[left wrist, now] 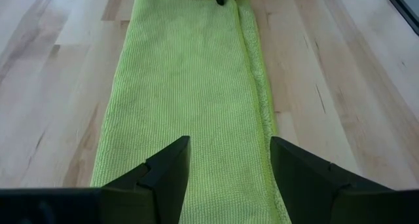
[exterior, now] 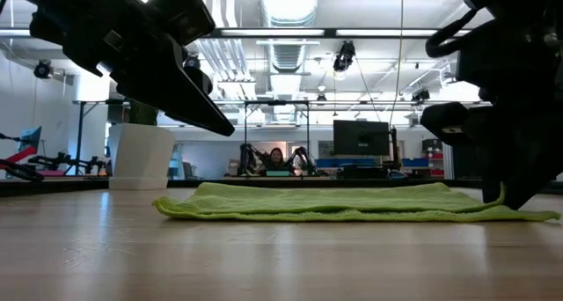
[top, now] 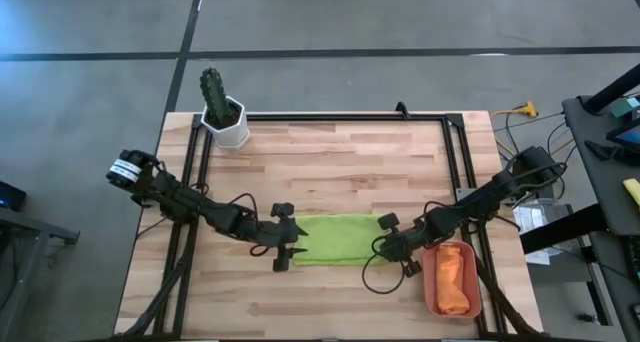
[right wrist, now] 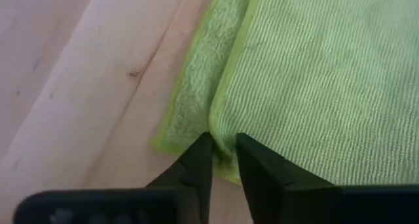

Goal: Roll microfiber towels into tight, uniform cylinder then place into a basket
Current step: Fold the green microfiber cloth

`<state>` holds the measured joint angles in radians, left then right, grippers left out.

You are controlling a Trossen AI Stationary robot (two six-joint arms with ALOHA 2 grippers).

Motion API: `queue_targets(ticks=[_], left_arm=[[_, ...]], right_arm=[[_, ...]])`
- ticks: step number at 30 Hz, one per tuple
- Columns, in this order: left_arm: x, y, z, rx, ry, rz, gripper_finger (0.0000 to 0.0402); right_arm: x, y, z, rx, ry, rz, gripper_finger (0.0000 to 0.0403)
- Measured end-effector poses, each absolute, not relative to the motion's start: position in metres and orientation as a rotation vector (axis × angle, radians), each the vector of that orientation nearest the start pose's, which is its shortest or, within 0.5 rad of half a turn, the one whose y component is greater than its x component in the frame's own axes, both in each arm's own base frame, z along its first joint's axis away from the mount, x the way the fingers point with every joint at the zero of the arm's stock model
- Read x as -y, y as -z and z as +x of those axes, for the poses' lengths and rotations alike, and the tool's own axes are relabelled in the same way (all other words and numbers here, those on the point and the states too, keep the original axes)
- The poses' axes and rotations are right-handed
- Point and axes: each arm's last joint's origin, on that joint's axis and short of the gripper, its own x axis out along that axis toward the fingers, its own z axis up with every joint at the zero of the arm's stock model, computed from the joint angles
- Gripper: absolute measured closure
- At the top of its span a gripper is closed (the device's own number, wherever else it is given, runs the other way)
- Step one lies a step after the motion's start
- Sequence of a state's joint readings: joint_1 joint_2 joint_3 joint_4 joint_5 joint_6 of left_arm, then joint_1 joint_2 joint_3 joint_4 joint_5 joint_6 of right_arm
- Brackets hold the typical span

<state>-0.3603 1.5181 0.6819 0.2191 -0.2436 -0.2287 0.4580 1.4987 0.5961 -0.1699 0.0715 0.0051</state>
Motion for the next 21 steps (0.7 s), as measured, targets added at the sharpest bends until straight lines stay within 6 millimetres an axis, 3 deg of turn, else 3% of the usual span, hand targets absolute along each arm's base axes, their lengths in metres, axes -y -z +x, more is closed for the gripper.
queue_targets(ticks=[8,21], left_arm=[[0.0972,-0.1717,0.2777,-0.591,0.046,-0.041,0.0207],[0.0972,-0.172,0.2778,-0.588,0.046,-0.042,0.0207]], right_arm=[[-0.1066,-0.1296,0.2216,-1.03,-0.33,-0.263,0.0294],[-0.1062,-0.1288,0.2206,-1.04,-0.345,-0.294,0.0387]])
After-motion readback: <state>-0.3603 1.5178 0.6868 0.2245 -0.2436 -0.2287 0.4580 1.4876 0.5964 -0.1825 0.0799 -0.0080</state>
